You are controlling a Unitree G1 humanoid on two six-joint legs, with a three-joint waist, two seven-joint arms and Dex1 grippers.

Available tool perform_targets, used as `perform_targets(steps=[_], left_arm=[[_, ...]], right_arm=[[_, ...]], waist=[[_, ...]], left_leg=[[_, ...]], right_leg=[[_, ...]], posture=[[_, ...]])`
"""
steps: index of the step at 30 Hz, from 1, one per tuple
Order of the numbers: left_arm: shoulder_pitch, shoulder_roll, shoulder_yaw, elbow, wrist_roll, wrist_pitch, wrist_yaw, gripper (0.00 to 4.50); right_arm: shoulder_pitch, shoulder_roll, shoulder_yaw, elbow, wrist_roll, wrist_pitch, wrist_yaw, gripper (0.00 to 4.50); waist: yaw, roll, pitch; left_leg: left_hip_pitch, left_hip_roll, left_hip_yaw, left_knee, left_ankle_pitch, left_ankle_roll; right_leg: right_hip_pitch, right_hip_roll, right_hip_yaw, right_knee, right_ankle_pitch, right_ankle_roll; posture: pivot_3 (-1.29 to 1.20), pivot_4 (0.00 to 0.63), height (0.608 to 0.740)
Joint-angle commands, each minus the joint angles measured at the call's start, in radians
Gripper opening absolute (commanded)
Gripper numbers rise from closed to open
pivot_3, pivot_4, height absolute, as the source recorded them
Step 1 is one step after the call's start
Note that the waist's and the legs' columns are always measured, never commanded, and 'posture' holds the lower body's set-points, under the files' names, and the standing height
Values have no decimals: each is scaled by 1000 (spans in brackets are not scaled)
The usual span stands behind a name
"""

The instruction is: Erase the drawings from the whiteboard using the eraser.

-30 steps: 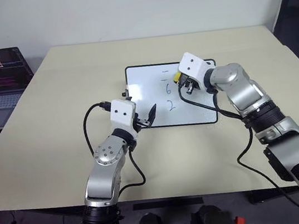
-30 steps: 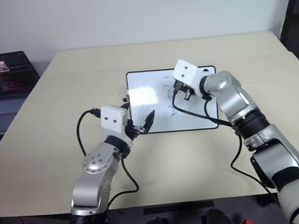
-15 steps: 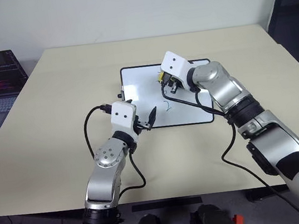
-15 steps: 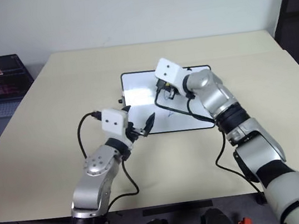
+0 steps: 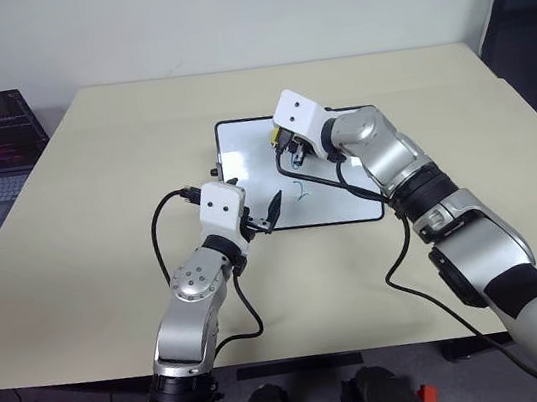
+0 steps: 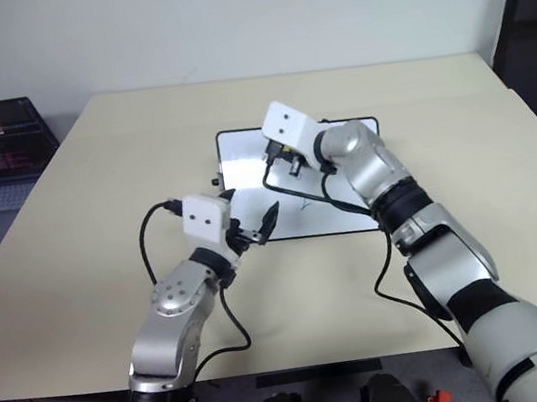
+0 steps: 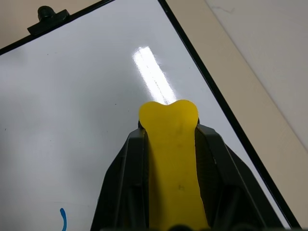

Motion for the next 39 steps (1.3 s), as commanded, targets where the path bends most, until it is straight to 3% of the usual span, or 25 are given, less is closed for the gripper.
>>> perform_targets(steps=[1, 16, 39], left_arm=[[-9, -5, -3, -56, 4, -2, 5, 4500], [-21, -6, -8, -48, 3, 0, 1, 4500], [-22, 2, -6, -45, 4, -3, -3, 4500]], right_arm=[[-25, -16, -18, 1, -11, -20, -9, 974], [22, -126, -34, -4, -8, 1, 27, 974], [126, -196, -47, -141, -9, 80, 62, 974]], waist=[[0, 0, 0], [24, 0, 0], [25, -1, 0]], left_leg=[[0, 0, 0, 0, 0, 0], [0, -1, -2, 1, 0, 0], [0, -2, -2, 1, 0, 0]], right_leg=[[0, 0, 0, 0, 0, 0], [2, -1, -1, 0, 0, 0], [3, -1, -1, -1, 0, 0]], posture=[[0, 150, 740], [0, 150, 740], [0, 150, 740]])
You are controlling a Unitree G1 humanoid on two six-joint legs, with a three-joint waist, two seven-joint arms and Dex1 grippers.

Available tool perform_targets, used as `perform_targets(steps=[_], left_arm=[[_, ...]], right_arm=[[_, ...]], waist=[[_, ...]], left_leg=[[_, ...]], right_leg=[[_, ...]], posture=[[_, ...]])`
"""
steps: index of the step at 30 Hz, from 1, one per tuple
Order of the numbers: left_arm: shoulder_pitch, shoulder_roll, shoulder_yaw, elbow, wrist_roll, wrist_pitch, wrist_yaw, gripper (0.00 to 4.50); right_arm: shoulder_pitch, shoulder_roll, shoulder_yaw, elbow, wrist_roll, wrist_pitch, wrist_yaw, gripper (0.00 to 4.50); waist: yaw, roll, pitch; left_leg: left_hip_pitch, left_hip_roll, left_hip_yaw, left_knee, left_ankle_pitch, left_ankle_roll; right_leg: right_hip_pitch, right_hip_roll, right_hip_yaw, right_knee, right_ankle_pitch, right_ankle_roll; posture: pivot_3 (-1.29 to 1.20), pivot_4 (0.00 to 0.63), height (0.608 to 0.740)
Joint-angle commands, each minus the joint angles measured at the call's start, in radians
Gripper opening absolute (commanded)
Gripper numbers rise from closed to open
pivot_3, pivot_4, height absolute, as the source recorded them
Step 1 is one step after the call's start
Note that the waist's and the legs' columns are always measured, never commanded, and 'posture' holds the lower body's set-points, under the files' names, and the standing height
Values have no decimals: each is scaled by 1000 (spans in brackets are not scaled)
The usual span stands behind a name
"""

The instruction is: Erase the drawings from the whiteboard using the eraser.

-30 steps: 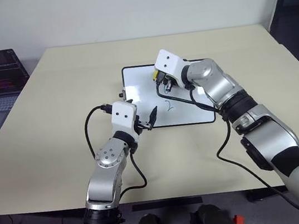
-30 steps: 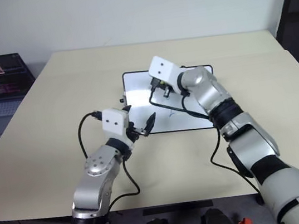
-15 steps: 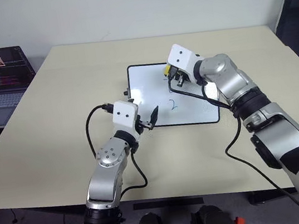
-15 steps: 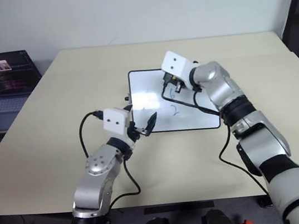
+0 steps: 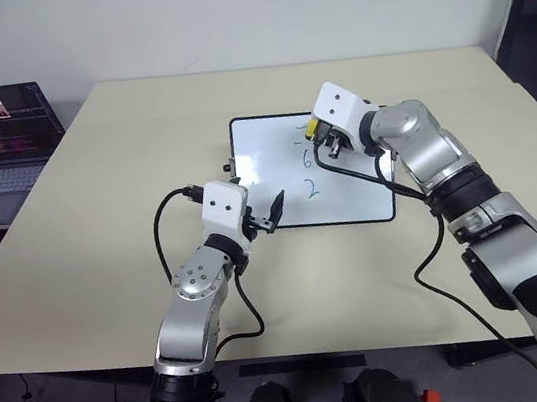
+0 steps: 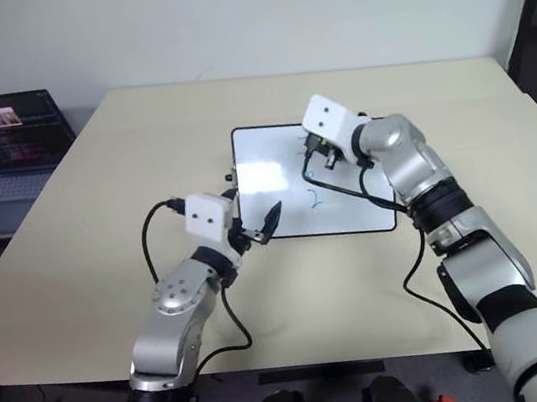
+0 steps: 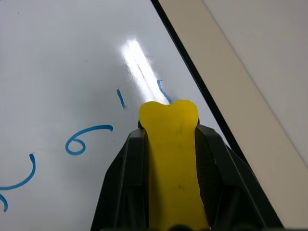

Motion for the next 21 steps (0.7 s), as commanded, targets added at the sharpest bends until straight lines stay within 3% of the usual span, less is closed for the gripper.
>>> perform_targets(steps=[1, 21], left_arm=[[-15, -1, 0, -43, 5, -9, 1, 4500], [9, -12, -5, -60, 13, -12, 20, 4500]], right_arm=[[22, -25, -11, 9, -9, 47, 15, 974], [-102, 68, 0, 144, -7, -1, 50, 974]], waist=[[0, 0, 0], [-14, 0, 0]], left_leg=[[0, 0, 0, 0, 0, 0], [2, 1, 2, -1, 0, 0]], right_leg=[[0, 0, 0, 0, 0, 0], [0, 1, 1, 0, 0, 0]], posture=[[0, 150, 740], [0, 150, 740]])
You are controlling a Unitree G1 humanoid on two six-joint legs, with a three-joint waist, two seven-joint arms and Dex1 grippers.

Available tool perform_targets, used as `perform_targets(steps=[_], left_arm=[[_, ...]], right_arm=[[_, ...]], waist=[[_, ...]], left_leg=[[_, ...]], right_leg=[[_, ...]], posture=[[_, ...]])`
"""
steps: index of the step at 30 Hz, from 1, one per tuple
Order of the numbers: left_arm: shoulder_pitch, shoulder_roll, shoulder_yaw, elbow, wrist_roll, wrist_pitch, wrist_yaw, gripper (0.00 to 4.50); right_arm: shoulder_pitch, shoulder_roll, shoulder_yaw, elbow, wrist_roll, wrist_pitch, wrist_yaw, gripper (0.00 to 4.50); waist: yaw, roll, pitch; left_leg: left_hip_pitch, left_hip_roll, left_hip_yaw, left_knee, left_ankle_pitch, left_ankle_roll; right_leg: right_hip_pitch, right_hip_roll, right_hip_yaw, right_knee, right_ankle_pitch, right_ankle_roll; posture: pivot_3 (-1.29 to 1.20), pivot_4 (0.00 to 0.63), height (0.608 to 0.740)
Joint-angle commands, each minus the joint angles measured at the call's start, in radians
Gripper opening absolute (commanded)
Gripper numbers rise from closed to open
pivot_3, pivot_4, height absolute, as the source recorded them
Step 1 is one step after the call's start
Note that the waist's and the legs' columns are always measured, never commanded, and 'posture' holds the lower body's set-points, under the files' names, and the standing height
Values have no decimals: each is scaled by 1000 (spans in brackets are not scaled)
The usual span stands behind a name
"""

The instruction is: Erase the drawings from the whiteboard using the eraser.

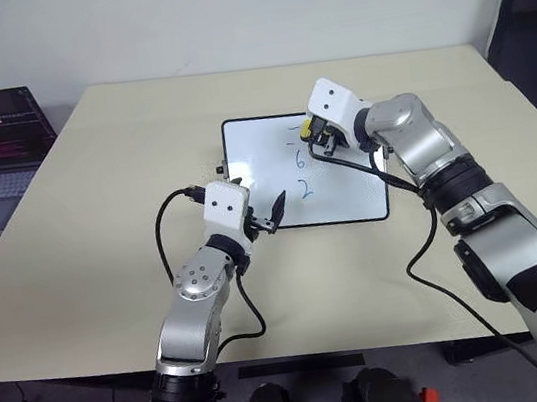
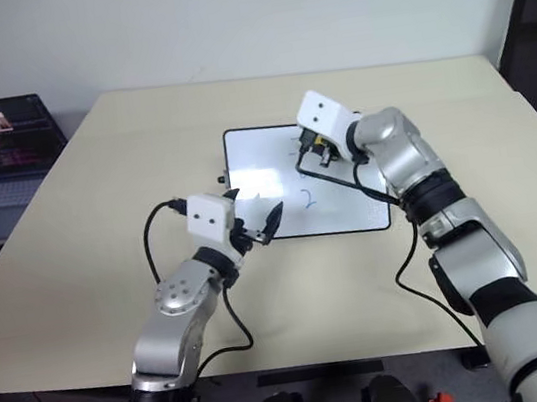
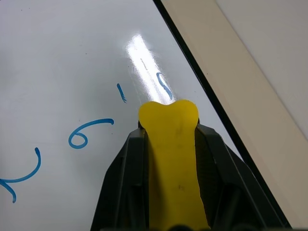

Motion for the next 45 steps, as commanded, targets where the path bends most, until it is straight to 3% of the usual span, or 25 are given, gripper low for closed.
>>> perform_targets(steps=[1, 35, 45], left_arm=[[5, -4, 3, -61, 10, -12, 13, 4500], [19, -13, 7, -83, 17, 1, 26, 4500], [13, -13, 1, -77, 16, 3, 26, 4500]], right_arm=[[-19, 21, 4, 28, -5, -1, 3, 974], [-158, 143, -7, 230, -5, -108, -33, 974], [-104, 114, -4, 174, -8, -93, -15, 974]], waist=[[-4, 0, 0], [-19, 1, 2], [-16, 1, 2]], left_leg=[[0, 0, 0, 0, 0, 0], [1, 0, 2, -3, 0, 0], [0, 0, 2, -7, 0, 0]], right_leg=[[0, 0, 0, 0, 0, 0], [-2, 0, 1, 0, 0, 0], [-2, 0, 1, -3, 0, 0]], posture=[[0, 150, 740], [0, 150, 740], [0, 150, 740]])
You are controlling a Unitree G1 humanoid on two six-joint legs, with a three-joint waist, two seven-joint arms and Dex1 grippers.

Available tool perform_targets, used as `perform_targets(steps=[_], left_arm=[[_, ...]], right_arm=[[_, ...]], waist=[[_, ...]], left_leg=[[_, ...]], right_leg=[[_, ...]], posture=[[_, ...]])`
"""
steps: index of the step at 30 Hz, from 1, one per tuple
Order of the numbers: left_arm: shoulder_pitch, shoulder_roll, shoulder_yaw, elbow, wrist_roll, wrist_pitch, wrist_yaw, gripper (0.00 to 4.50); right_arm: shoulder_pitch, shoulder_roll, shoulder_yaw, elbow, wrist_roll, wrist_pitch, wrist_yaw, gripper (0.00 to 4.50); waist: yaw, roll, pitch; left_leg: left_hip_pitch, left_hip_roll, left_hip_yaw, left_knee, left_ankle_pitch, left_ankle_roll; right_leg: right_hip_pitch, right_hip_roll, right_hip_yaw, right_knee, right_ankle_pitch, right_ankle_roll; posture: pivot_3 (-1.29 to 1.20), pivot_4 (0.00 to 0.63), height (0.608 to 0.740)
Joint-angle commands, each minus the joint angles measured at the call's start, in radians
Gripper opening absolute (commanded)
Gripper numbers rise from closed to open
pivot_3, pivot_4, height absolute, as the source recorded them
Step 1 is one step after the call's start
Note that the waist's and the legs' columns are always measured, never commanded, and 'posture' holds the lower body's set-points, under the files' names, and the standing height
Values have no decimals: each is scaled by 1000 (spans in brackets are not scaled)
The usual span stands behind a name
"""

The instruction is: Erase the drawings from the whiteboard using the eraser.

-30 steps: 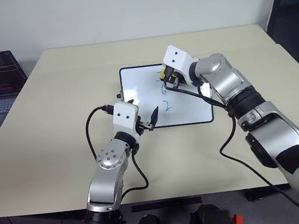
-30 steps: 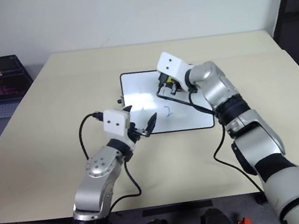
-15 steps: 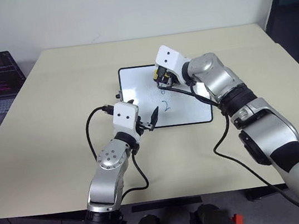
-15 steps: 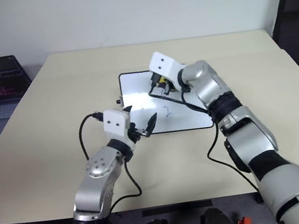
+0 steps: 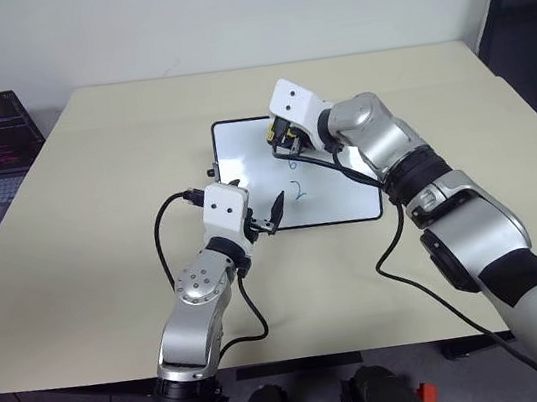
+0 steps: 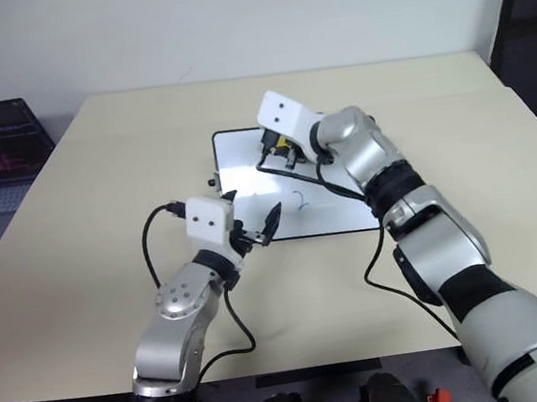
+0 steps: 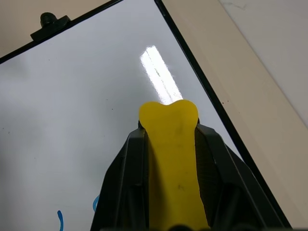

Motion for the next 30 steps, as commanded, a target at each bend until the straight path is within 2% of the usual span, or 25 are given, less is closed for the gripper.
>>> perform_targets(steps=[1, 9, 30], left_arm=[[-6, 0, 2, -46, 3, -9, -2, 4500], [-15, 3, 2, -41, -1, -8, -9, 4500], [-14, -1, -4, -42, -1, -7, -22, 4500]], right_arm=[[28, -25, -1, -47, -10, 3, 7, 974], [98, -106, 65, -108, -104, -109, -29, 974], [134, -185, 37, -133, -90, -67, -10, 974]], waist=[[2, 0, 0], [16, 0, 0], [31, 0, 0]], left_leg=[[0, 0, 0, 0, 0, 0], [0, 0, -1, -2, 0, 0], [0, -1, -3, -2, 1, -1]], right_leg=[[0, 0, 0, 0, 0, 0], [1, 0, 0, -4, 0, 0], [3, -1, -2, -5, 0, 0]], posture=[[0, 150, 740], [0, 150, 740], [0, 150, 740]])
